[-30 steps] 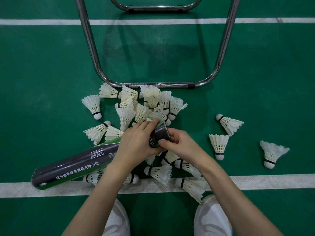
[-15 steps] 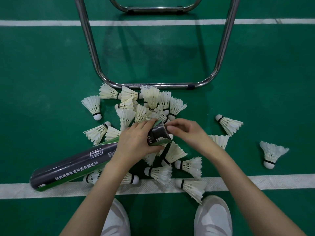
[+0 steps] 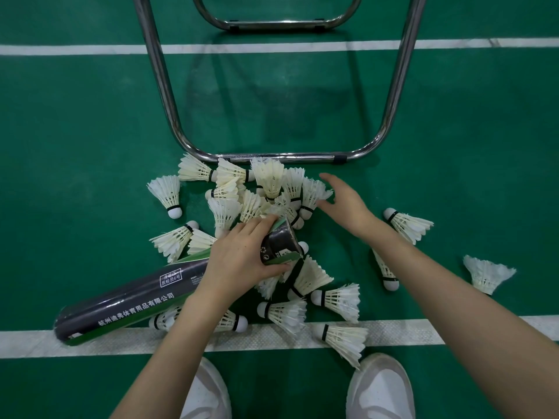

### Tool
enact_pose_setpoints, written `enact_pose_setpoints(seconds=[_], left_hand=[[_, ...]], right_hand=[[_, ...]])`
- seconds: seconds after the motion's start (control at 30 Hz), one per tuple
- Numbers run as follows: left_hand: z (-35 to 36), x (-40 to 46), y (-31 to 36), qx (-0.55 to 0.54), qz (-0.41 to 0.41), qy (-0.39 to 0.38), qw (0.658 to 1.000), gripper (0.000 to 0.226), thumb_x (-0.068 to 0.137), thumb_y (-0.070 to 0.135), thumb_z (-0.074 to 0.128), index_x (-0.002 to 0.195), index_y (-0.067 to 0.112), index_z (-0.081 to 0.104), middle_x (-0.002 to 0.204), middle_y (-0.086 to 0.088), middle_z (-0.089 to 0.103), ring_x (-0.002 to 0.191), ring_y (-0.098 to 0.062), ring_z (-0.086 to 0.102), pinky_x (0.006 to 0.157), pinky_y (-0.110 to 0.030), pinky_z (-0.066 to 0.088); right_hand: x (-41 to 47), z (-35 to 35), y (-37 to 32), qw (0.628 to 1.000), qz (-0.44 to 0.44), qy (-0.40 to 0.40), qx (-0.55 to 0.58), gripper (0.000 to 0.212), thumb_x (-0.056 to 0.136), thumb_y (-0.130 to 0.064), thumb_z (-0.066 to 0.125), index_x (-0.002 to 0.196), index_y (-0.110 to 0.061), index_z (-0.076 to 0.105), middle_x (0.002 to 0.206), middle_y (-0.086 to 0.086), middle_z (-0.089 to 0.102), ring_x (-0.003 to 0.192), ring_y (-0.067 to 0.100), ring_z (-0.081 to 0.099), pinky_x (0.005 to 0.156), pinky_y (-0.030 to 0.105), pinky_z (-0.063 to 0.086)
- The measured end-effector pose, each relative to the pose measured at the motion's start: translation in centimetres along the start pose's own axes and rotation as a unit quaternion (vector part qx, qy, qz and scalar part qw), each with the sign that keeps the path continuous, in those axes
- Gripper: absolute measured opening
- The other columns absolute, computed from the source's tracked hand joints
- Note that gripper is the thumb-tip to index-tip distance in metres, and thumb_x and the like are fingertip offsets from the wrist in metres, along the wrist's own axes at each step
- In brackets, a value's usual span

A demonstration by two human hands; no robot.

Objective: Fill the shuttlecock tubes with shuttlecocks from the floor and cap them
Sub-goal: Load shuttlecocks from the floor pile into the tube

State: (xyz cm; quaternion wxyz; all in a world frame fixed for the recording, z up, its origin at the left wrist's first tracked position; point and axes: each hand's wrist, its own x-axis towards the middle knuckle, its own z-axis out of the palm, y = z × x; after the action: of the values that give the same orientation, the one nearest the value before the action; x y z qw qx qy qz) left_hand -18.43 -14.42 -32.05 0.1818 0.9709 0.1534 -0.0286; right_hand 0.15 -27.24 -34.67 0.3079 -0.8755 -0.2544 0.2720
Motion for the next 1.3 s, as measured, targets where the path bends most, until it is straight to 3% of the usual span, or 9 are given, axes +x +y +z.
enact_pose_setpoints(seconds=[0.17, 0.43, 0.57, 0.7, 0.8, 0.9, 1.0, 1.13, 1.3], left_hand=[[0.2, 0.0, 0.0, 0.007, 0.0, -0.005, 1.0, 0.09, 0.066, 0.067, 0.063, 0.141, 0.027, 0.033, 0.132, 0.007, 0.05, 0.115, -0.018, 0.048, 0.086, -0.033, 0.039], [0.2, 0.0, -0.1, -0.001, 0.001, -0.004, 1.0, 0.089, 0.066, 0.066, 0.065, 0.139, 0.025, 0.036, 0.13, 0.006, 0.053, 0.112, -0.02, 0.05, 0.087, -0.037, 0.04], [0.3, -0.1, -0.1, 0.002, 0.008, -0.007, 1.0, 0.09, 0.066, 0.067, 0.063, 0.14, 0.025, 0.035, 0.13, 0.007, 0.052, 0.113, -0.02, 0.049, 0.089, -0.037, 0.04], [0.2, -0.1, -0.2, -0.002, 0.008, -0.005, 1.0, 0.09, 0.066, 0.068, 0.063, 0.14, 0.026, 0.034, 0.131, 0.007, 0.052, 0.114, -0.019, 0.049, 0.09, -0.037, 0.039], [0.2, -0.2, -0.2, -0.001, 0.008, -0.006, 1.0, 0.09, 0.066, 0.068, 0.062, 0.141, 0.026, 0.033, 0.132, 0.008, 0.051, 0.114, -0.019, 0.048, 0.089, -0.037, 0.039], [0.2, -0.3, -0.1, -0.001, 0.011, 0.001, 1.0, 0.089, 0.066, 0.067, 0.063, 0.139, 0.025, 0.036, 0.13, 0.007, 0.053, 0.111, -0.02, 0.05, 0.086, -0.036, 0.04], [0.2, -0.3, -0.1, 0.002, 0.017, 0.014, 1.0, 0.088, 0.064, 0.065, 0.066, 0.137, 0.024, 0.04, 0.125, 0.005, 0.056, 0.106, -0.022, 0.053, 0.082, -0.037, 0.042], [0.6, -0.5, -0.1, 0.006, 0.027, 0.027, 0.999, 0.087, 0.061, 0.062, 0.07, 0.133, 0.021, 0.046, 0.117, 0.005, 0.061, 0.1, -0.021, 0.057, 0.074, -0.032, 0.043], [0.9, -0.8, -0.1, 0.004, 0.029, 0.037, 0.999, 0.087, 0.058, 0.06, 0.074, 0.13, 0.019, 0.049, 0.114, 0.004, 0.062, 0.098, -0.021, 0.058, 0.074, -0.033, 0.046]], right_hand=[[0.2, 1.0, 0.5, 1.0, 0.004, 0.018, 0.004, 0.06, 0.088, -0.012, 0.06, 0.141, -0.01, 0.032, 0.142, 0.011, 0.039, 0.131, 0.025, 0.037, 0.109, 0.035, 0.032], [-0.8, 1.4, 1.1, 0.995, 0.084, 0.055, 0.026, 0.035, 0.089, -0.02, 0.059, 0.12, -0.004, 0.054, 0.093, 0.004, 0.056, 0.09, 0.024, 0.053, 0.073, 0.03, 0.041], [-2.0, 1.6, 1.3, 0.992, 0.082, 0.077, 0.059, 0.013, 0.09, -0.022, 0.058, 0.085, -0.011, 0.054, 0.063, -0.006, 0.042, 0.07, 0.019, 0.042, 0.053, 0.022, 0.03], [-3.7, 0.8, 0.3, 0.988, 0.053, 0.093, 0.115, 0.027, 0.09, -0.022, 0.058, 0.066, -0.009, 0.053, 0.058, 0.004, 0.043, 0.055, 0.015, 0.036, 0.05, 0.022, 0.026], [-4.5, -0.1, -1.0, 0.987, 0.018, 0.102, 0.125, 0.025, 0.089, -0.026, 0.059, 0.078, -0.004, 0.06, 0.075, 0.021, 0.06, 0.065, 0.029, 0.05, 0.06, 0.033, 0.037], [-5.6, -0.4, -2.3, 0.983, 0.021, 0.101, 0.154, 0.014, 0.088, -0.026, 0.061, 0.083, -0.013, 0.064, 0.084, 0.011, 0.066, 0.081, 0.026, 0.06, 0.073, 0.034, 0.046], [-7.1, -0.2, -2.9, 0.979, 0.014, 0.096, 0.181, 0.013, 0.088, -0.023, 0.062, 0.083, -0.011, 0.062, 0.078, 0.001, 0.063, 0.077, 0.015, 0.057, 0.072, 0.029, 0.043], [-8.7, 0.4, -2.9, 0.976, 0.027, 0.103, 0.188, 0.012, 0.088, -0.024, 0.06, 0.088, -0.012, 0.059, 0.091, -0.002, 0.064, 0.092, 0.007, 0.057, 0.072, 0.015, 0.039], [-10.6, 1.6, -2.3, 0.979, 0.018, 0.09, 0.18, 0.017, 0.09, -0.025, 0.059, 0.074, -0.02, 0.055, 0.078, -0.014, 0.063, 0.078, -0.013, 0.055, 0.062, 0.003, 0.038]])
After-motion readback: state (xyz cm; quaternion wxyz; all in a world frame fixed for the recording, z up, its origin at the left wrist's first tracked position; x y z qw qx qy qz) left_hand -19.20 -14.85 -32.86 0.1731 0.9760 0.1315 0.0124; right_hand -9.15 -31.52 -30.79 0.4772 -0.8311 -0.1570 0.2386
